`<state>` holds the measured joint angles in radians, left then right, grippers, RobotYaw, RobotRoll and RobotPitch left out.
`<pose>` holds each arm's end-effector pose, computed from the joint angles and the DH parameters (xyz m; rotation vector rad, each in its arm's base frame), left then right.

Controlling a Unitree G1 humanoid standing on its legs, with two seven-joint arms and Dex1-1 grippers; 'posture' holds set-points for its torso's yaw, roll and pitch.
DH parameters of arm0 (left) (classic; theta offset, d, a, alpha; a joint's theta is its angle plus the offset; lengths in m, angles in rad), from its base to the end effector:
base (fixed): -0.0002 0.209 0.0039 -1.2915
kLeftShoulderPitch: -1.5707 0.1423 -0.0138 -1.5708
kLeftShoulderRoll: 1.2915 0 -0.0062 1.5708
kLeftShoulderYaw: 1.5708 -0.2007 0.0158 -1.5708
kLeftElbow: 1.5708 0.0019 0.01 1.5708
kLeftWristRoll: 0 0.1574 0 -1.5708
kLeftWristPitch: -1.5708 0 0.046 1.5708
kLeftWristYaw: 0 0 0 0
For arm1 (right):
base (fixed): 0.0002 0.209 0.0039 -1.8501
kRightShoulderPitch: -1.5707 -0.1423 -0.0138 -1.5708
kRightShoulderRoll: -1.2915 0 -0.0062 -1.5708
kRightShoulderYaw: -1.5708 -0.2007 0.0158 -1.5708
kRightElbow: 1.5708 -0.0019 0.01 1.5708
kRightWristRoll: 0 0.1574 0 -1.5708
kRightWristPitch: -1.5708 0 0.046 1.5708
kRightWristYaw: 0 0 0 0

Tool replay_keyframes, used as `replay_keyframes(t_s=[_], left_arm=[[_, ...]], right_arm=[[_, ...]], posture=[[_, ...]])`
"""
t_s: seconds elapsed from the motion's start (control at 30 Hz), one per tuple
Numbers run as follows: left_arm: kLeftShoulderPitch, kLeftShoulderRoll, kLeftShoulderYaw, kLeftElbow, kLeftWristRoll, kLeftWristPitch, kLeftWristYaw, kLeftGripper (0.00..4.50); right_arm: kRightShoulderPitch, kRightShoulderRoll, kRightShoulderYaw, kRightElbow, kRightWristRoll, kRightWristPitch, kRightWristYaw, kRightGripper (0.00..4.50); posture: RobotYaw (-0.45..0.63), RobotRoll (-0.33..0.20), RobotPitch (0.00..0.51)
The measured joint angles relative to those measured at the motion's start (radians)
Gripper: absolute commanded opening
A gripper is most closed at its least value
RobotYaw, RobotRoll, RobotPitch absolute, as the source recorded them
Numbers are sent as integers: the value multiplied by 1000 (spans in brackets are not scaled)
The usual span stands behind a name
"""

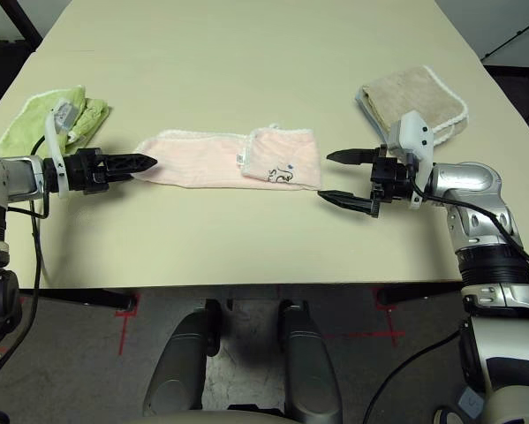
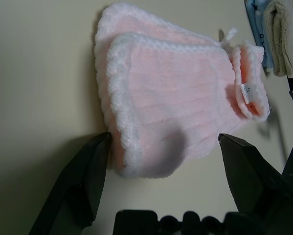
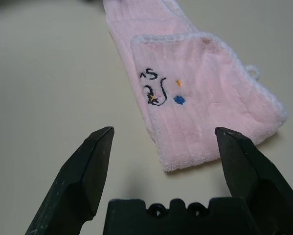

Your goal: Fold the towel and set it aside.

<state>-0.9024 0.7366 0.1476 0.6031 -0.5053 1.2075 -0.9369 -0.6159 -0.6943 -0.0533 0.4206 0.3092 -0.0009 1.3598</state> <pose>0.3333 0.3112 0.2043 -0.4655 0.6070 -0.6650 0.3232 -0.2970 0.1797 -0.4297 -0.0176 1.1590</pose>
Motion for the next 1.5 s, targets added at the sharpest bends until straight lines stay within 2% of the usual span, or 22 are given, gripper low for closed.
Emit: replay_keyframes(t_s=[0.07,0.37,0.4,0.7,0.93,1.23,1.5], left_arm=[[0,0,0,7,1,-3,6,3562],[0,-10,1,42,1,-5,23,192],[0,-12,3,43,1,-7,24,86],[5,3,-10,45,45,-75,41,86],[56,117,-50,2,66,-82,-7,86],[90,205,-53,-4,84,-113,-41,86],[91,218,-60,-46,83,-114,-73,86]], right_arm=[[0,0,0,-3,0,0,0,4500],[1,0,0,-3,0,0,-2,4500],[2,0,0,-3,0,0,-2,4500],[7,0,0,-3,-1,-1,-8,4500],[7,0,0,-2,-2,-4,-13,4500],[1,1,1,0,-2,-6,-14,4500],[0,1,1,13,-2,-7,-14,4500]], posture=[[10,0,235],[8,0,225],[8,0,224],[18,0,218],[33,0,218],[39,0,220],[41,0,219]])
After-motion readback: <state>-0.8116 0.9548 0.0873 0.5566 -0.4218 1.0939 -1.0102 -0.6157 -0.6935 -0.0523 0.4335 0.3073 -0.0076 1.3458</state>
